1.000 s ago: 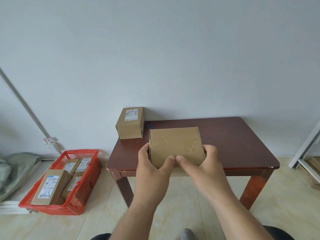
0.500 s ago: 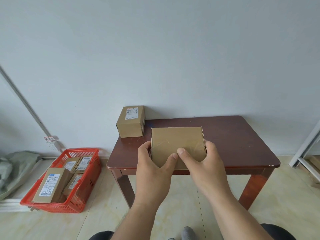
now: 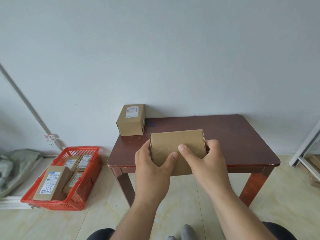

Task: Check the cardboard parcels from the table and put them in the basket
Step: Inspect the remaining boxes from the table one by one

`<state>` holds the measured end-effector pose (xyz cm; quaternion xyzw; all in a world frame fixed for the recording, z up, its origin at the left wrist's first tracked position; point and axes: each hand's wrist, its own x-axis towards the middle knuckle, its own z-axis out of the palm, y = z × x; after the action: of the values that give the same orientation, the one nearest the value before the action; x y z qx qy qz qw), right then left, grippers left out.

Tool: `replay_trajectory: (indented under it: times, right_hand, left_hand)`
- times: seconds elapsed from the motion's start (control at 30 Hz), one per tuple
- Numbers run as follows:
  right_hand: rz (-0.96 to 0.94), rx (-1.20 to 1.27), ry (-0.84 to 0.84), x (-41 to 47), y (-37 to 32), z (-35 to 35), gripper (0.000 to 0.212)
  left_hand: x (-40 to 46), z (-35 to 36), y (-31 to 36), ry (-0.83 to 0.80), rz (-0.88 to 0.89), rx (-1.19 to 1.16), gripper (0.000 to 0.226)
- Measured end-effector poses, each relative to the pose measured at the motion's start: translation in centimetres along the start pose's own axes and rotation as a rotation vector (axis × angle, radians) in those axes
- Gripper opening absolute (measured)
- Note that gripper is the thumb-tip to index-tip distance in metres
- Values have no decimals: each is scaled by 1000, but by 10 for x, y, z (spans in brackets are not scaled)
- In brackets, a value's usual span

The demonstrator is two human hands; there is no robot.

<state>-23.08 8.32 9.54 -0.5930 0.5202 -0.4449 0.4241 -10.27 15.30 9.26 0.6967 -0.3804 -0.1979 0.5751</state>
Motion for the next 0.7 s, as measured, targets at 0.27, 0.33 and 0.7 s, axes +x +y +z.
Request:
replay_trajectory:
  times: [0.27, 0.33, 0.7]
  right_hand:
    - [-21, -16, -31, -10, 1, 1, 50]
    - [-10, -23, -16, -9, -3, 1, 52]
    - [-78, -67, -27, -9, -2, -3, 59]
  left_hand:
    - [8, -3, 3, 65, -25, -29, 56]
    - [4, -2, 5, 50, -31, -39, 54]
    - [3, -4, 5, 30, -23, -95, 77]
